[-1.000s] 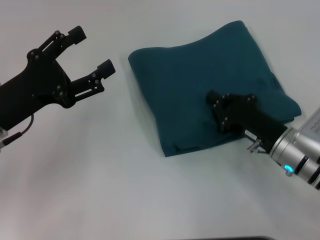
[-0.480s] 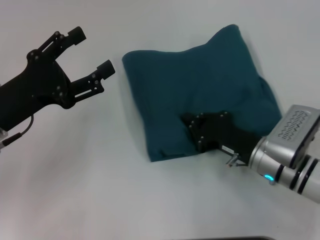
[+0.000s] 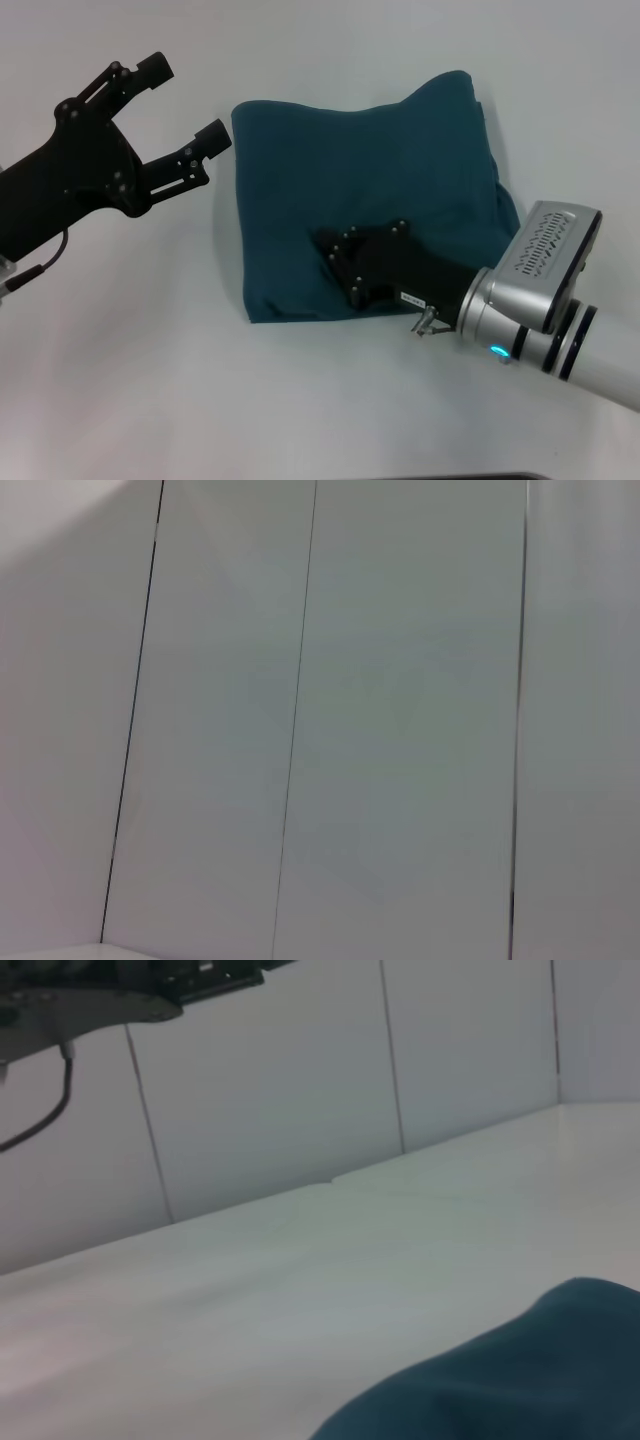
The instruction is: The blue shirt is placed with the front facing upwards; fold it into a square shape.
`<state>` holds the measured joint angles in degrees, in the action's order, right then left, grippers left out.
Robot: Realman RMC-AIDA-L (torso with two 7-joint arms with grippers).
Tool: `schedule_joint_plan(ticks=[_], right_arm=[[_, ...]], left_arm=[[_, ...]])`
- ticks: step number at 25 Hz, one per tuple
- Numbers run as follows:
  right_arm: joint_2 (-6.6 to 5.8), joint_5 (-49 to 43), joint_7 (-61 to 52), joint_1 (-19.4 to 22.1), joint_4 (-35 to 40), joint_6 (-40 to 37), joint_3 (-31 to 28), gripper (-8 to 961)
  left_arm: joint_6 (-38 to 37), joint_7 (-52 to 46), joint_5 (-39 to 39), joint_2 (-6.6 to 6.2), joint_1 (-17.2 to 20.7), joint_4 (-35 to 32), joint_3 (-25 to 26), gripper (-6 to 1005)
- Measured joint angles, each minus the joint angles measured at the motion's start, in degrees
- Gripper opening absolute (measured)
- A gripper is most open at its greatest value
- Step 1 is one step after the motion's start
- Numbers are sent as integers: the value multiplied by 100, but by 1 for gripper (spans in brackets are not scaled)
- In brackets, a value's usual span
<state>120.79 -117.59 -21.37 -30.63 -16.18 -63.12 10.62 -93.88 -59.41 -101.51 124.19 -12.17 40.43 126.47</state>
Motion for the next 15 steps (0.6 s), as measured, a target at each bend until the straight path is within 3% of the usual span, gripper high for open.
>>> schedule_joint_plan(ticks=[5, 9, 12, 15], right_arm=[[-54, 63, 26, 307, 139, -724, -339, 16], [-91, 59, -93, 590, 737, -1224, -880, 17], [-137, -61, -829, 634, 1617, -1685, -858, 17], [-166, -362, -2546, 572, 3133, -2428, -516, 17]], left_arm=[[-6, 8, 0, 0, 21, 0, 0, 950], [27, 22, 5, 0, 41, -19, 0, 950], [48, 15, 38, -20, 65, -59, 0, 949], [62, -93, 182, -74, 80, -56, 0, 949]])
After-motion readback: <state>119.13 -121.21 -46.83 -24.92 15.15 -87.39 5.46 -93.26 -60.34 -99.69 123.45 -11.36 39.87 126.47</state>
